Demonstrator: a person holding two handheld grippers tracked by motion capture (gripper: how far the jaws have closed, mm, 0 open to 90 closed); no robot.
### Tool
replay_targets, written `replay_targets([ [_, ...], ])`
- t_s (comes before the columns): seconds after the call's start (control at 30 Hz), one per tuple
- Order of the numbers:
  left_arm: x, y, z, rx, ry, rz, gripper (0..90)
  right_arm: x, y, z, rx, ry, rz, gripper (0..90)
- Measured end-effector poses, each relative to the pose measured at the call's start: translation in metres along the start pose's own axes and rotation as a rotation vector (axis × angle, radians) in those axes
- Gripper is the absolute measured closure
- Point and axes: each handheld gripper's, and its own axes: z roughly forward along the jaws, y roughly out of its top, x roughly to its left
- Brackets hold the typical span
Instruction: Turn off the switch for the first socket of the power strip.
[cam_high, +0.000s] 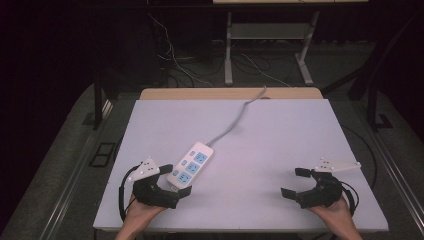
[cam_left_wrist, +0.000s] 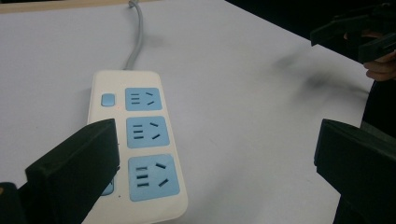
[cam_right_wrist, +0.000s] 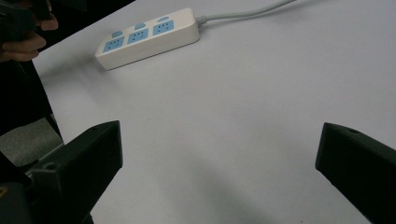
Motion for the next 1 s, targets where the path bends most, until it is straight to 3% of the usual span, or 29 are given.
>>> replay_targets([
  [1.0, 0.022, 0.032, 0.003, 0.077, 0.007, 0.009, 0.0, -0.001, -0.001, 0.0, 0.011, -0.004, 0.002, 0.4],
])
